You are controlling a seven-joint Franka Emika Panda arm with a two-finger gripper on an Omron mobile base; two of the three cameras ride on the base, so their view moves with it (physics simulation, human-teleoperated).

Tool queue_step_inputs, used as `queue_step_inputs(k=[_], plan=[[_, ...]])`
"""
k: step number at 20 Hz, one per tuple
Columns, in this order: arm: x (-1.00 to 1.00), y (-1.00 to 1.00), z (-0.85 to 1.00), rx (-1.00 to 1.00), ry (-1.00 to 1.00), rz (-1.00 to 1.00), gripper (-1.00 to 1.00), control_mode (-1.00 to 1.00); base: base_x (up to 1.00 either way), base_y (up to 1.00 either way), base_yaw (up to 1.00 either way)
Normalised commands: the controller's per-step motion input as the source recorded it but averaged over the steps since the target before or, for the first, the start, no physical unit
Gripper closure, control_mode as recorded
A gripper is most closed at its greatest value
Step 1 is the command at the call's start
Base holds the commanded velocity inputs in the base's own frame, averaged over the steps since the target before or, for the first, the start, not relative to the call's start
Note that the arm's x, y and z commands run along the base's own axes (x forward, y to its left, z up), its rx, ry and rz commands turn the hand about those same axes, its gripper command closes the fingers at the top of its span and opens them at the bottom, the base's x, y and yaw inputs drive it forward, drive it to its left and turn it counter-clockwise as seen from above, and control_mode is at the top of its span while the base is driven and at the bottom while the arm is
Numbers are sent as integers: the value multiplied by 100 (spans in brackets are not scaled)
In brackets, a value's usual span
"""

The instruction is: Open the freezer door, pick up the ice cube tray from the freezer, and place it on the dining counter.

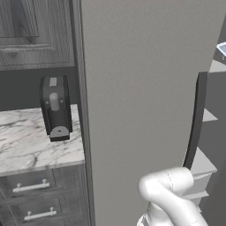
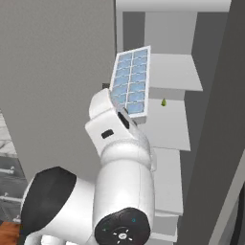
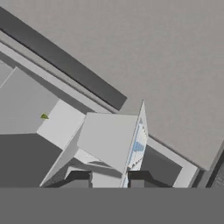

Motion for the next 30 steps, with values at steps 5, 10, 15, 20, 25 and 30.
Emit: queue_step_inputs(k=[5, 10, 15, 20, 25, 30], plan=[[-99, 1, 3, 0, 5, -6, 100, -100, 0, 0, 0], [-95, 0, -1, 0, 11, 2, 100, -100, 0, 0, 0], [-52, 6, -14, 0, 5, 7, 100, -100, 0, 0, 0], [-8, 23, -10, -1, 5, 0, 100, -100, 0, 0, 0], [0, 4, 0, 0, 2, 0, 100, -100, 0, 0, 0], [0, 0, 0, 0, 0, 0, 100, 100, -17, 0, 0]])
